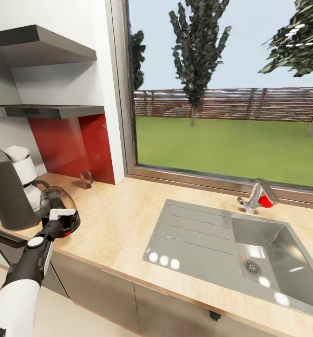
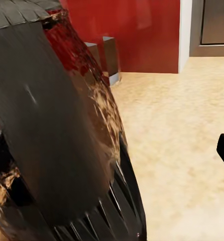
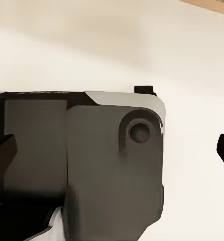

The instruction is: Set up a coffee station on the kitchen countertop: keep the coffee maker on the countertop, move the bottle of coffee from the kitchen shelf to the counter next to the coffee maker, place a paper coffee filter on top of the coffee maker, put the saucer next to the coffee maker with the coffee cup on the saucer, and place the electric kettle next to the coffee maker.

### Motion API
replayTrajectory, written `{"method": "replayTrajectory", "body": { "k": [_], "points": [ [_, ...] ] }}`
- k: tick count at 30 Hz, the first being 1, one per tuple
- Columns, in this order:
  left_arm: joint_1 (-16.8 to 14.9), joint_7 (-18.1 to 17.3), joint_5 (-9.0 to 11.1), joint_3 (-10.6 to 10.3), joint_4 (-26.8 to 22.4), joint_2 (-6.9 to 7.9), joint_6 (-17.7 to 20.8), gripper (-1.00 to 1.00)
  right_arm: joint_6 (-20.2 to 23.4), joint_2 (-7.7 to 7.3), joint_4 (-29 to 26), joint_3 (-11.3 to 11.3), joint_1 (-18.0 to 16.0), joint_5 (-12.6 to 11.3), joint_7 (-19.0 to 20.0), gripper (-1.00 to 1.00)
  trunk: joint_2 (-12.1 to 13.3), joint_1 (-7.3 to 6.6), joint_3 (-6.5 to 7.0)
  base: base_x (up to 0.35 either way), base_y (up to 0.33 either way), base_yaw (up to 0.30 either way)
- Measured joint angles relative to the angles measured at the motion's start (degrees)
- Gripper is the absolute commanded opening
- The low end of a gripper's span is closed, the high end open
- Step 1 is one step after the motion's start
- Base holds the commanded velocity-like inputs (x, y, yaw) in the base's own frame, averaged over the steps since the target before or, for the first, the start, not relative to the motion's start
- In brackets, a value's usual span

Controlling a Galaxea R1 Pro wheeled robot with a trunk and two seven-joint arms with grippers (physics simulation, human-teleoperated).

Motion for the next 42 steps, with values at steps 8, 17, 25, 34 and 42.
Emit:
{"method": "replayTrajectory", "body": {
  "k": [8, 17, 25, 34, 42],
  "points": [
    [0.0, 0.0, 0.0, 0.0, 0.0, -0.01, 0.0, 1.00, 0.0, 0.00, 0.0, 0.0, 0.0, 0.0, 0.0, 1.00, 0.0, 0.02, 0.00, -0.138, 0.041, 0.000],
    [0.0, 0.0, 0.0, 0.0, 0.0, -0.01, 0.0, 1.00, 0.0, 0.00, 0.0, 0.0, 0.0, 0.0, 0.0, 1.00, 0.0, 0.02, 0.00, -0.048, 0.004, 0.000],
    [0.0, 0.0, 0.1, -0.1, 0.0, -0.09, 0.0, 1.00, 0.0, 0.00, 0.0, 0.0, 0.0, 0.0, 0.0, 1.00, 0.0, 0.01, 0.00, -0.167, 0.000, 0.000],
    [2.0, -0.3, 0.9, 0.3, -0.2, 0.04, -0.3, 1.00, 0.0, 0.00, 0.0, 0.0, 0.0, 0.0, 0.0, 1.00, 0.0, 0.02, -0.01, -0.069, 0.000, 0.000],
    [4.9, -0.9, 5.2, 2.1, -1.1, 0.23, -0.8, 1.00, 0.0, 0.09, 0.0, 0.0, 0.0, 0.0, 0.0, 1.00, 0.0, 0.00, 0.00, -0.066, 0.000, 0.000]
  ]
}}
